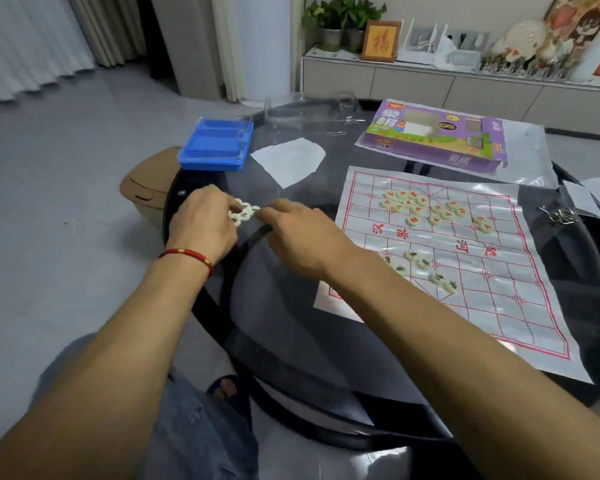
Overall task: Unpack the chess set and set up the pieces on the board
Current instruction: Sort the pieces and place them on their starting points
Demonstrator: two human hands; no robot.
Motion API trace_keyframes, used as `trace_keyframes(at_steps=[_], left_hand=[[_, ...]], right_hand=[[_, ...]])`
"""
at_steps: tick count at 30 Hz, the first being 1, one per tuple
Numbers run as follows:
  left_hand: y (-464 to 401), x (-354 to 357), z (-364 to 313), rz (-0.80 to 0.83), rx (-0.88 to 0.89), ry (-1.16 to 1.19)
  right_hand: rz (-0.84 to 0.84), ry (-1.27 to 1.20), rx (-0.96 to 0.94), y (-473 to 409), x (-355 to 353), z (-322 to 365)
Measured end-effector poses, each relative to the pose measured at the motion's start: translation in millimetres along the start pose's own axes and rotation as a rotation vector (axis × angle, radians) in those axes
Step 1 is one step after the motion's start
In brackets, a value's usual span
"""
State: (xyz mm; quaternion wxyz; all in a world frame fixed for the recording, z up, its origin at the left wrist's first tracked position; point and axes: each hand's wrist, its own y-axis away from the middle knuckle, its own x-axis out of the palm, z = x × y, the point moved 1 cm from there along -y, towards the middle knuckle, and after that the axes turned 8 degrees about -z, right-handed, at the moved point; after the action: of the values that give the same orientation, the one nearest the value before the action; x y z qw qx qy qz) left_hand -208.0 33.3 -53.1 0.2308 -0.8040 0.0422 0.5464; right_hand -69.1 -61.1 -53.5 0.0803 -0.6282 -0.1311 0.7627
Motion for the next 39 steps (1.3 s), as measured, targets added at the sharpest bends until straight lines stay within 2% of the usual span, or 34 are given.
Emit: trace_keyframes(at_steps=[5, 9, 14, 17, 24, 28, 35, 39], left_hand=[[-6.9, 12.2, 20.1, -0.001, 0.058, -0.087], [6.1, 9.3, 10.3, 0.001, 0.226, -0.162], [9.1, 12.6, 24.2, 0.059, 0.189, -0.129], [19.3, 8.8, 26.0, 0.096, 0.217, -0.046], [39.8, -10.6, 11.4, 0.129, 0.222, 0.111], [42.0, -9.1, 13.6, 0.164, 0.169, 0.078], [42.7, -5.5, 5.4, 0.143, 0.209, 0.063], [48.7, -9.8, -26.3, 0.093, 0.281, 0.287]], right_hand=[[0.070, 0.148, -0.019, -29.2, 30.4, 8.1], [0.054, 0.157, -0.033, -18.8, 34.3, 6.3], [0.008, 0.183, -0.043, 10.1, 20.3, 2.3], [0.007, 0.184, -0.063, 27.2, 8.5, 0.3], [0.017, 0.081, 0.030, 26.5, 8.4, 0.0], [-0.013, 0.060, -0.005, 20.2, 14.8, -0.9], [-0.086, 0.034, -0.062, 33.4, -1.2, -6.4], [-0.084, 0.010, 0.064, 69.0, -38.2, -34.4]])
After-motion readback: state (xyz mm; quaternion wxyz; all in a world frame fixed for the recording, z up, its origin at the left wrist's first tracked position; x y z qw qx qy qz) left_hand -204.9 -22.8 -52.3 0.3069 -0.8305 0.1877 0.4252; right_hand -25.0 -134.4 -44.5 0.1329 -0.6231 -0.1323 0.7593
